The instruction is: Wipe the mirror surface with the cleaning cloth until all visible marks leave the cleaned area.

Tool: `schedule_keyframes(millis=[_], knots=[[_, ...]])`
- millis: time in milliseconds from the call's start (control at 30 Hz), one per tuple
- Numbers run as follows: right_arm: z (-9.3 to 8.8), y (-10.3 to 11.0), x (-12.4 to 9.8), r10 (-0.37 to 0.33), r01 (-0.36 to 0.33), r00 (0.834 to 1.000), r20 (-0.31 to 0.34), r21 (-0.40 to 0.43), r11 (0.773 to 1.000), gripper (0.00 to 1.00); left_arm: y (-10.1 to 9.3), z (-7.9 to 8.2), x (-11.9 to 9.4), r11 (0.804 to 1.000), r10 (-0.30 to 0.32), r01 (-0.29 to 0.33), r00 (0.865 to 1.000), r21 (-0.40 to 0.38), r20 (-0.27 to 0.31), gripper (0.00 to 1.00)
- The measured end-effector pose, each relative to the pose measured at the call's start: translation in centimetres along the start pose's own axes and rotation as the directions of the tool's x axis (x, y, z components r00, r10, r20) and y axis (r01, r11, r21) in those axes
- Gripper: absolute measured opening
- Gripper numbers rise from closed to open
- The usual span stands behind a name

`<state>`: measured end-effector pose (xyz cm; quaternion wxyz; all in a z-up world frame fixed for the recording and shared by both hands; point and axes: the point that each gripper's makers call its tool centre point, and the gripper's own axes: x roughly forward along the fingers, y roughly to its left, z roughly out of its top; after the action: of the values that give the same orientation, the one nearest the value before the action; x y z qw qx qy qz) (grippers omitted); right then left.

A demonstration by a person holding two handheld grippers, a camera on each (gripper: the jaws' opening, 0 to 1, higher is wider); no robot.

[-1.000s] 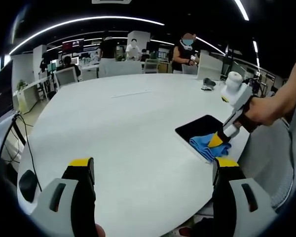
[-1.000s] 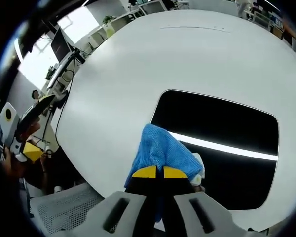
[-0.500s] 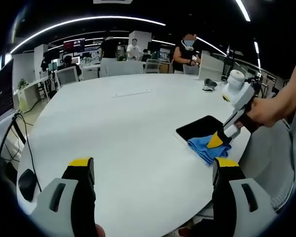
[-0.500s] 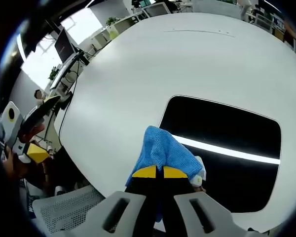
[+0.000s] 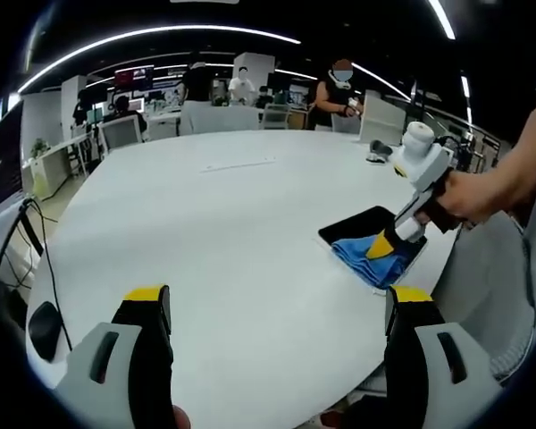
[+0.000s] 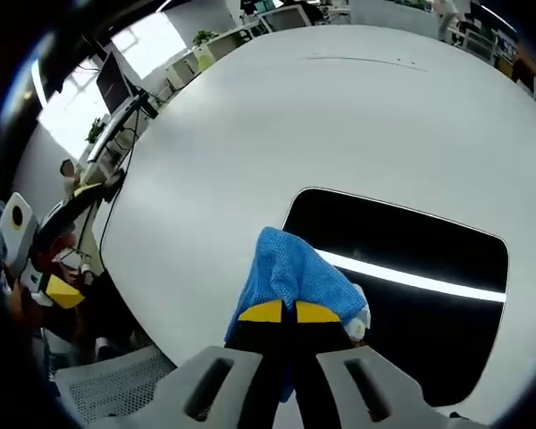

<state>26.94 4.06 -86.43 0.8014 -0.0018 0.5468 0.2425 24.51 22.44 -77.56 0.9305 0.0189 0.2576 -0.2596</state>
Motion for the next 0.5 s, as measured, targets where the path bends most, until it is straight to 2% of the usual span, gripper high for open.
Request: schedule_keyframes(millis=[67,500], knots=[[0.5,-0.3,0.1,-0.008,0.008,1.0,0.006,-0.032,0.999,0.0,0.0,0.0,0.1,1.0,-0.003,0.003,1.0,-0.001,-0.002,0.99],[2.5,-1.1,0.7,-0.023,0.023,1.0,0.021,-0.02,1.0,0.0,0.4,0.5,0.5,1.0,-0.001,0.001,1.0,-0.006,0.006,0.99]])
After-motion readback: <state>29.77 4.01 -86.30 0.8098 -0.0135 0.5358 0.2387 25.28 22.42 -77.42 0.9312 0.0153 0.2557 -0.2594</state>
